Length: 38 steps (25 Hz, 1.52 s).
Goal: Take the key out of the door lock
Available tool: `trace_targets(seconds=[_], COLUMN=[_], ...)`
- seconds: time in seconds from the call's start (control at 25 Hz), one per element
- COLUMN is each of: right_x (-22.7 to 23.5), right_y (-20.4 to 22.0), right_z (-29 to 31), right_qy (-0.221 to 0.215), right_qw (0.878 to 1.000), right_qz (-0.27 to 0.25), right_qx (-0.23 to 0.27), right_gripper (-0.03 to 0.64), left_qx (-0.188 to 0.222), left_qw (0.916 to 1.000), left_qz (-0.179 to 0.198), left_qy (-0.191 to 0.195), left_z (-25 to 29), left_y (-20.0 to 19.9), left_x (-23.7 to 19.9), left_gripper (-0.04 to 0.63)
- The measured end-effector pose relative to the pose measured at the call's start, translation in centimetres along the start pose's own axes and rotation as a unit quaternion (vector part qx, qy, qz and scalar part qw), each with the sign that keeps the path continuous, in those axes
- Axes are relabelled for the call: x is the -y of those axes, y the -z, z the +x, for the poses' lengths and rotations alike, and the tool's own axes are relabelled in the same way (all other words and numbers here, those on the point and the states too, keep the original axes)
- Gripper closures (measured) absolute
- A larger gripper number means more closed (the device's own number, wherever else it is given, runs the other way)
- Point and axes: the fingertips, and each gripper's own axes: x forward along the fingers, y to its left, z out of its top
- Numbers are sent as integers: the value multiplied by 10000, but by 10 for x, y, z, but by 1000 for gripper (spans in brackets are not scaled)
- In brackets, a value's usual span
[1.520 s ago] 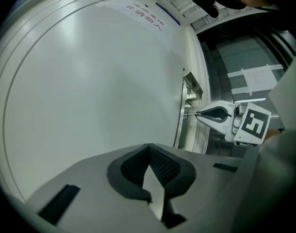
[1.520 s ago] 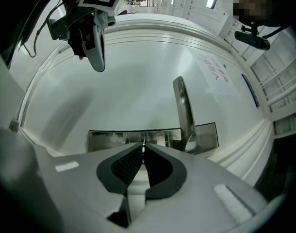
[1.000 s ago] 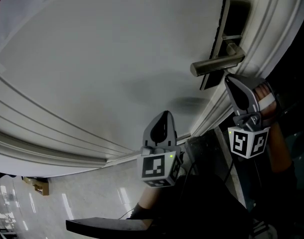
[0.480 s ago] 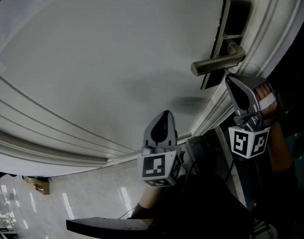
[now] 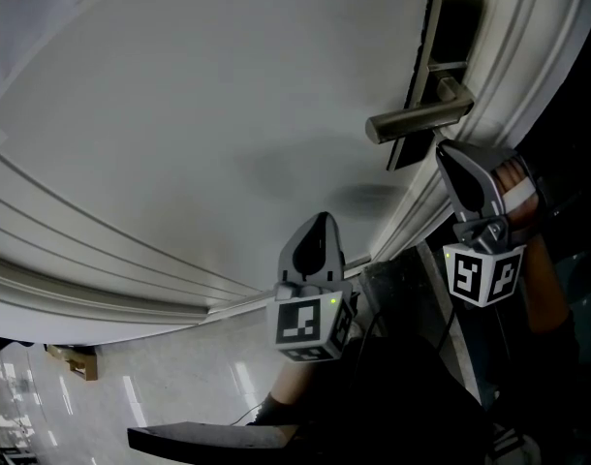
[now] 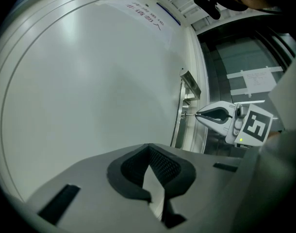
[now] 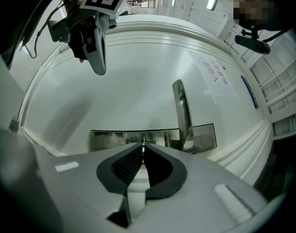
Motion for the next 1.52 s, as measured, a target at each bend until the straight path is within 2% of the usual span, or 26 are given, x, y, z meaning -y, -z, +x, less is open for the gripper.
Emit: trace_targets(seconds=[0.68, 0.84, 1.0, 1.2, 1.52], right_x=[-1, -1, -1, -2, -2], right_y=[0, 0, -1, 2, 2], right_z=[-3, -3, -3, -4, -6], right_qy=[1, -1, -6, 1, 9], right_qw=[10000, 10000, 10000, 10000, 10000], right_qz=[-19, -22, -30, -41, -40], right_qx=[-12, -16, -16, -56, -50], right_gripper=[604, 604, 604, 604, 604], left_qx=[-63, -9, -93, -11, -21], left_qw=[9999, 10000, 9997, 10000, 10000], left_qz=[-46, 1, -78, 5, 33], left_qy=[-77, 10, -191, 15, 33], left_z=[-3, -3, -4, -3, -3], left_y=[1, 1, 0, 1, 2], left_x=[0, 2, -3, 2, 3], left_gripper=[595, 595, 595, 595, 595])
